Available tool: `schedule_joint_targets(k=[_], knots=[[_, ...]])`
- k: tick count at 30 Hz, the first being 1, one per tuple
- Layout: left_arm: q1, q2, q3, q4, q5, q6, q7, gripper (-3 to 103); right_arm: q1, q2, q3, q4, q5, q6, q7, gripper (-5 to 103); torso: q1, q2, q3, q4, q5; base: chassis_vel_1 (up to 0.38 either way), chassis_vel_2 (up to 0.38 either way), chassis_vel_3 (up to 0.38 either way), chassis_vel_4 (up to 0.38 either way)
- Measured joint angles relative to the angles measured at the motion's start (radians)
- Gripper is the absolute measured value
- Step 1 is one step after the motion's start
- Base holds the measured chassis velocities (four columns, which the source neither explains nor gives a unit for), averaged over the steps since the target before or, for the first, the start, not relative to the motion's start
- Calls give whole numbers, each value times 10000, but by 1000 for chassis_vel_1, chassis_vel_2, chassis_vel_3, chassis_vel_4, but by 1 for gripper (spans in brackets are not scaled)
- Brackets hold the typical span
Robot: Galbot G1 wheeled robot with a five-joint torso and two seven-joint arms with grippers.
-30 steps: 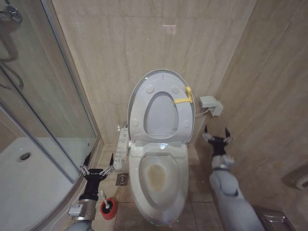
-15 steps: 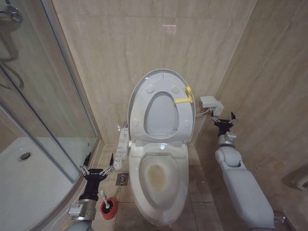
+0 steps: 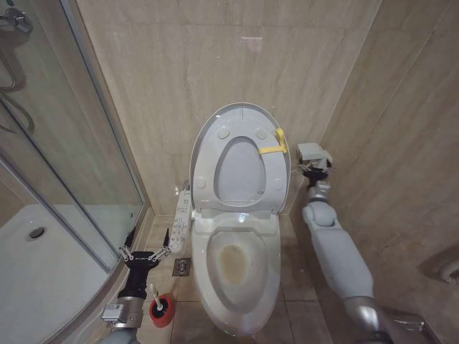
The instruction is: Open the toilet lid, clean the toilet bowl with a toilet brush, close the toilet lid, and flush.
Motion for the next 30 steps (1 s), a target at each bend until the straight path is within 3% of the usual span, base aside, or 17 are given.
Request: schedule_joint_targets(k=[5,19,25,30], knots=[[-1,0,0,0,0,0,-1,100,-155,110,-259,315,147,-123,162,100,0,0,0,0,0,0,0,0,0],[-1,0,0,0,0,0,0,100,-1652,-706,-1020,2550,1150,-585,389,100,-2,1,-2,-1,1,0,0,0,0],[-3,0,0,0,0,0,0,100,-2388,-896,-1102,3191,1209,-564,416,100,-2,1,-2,-8,0,0,0,0,0],[-1,0,0,0,0,0,-1,100,-3302,-1070,-973,3743,1187,-372,390,100,-2,1,-2,1,2,0,0,0,0]])
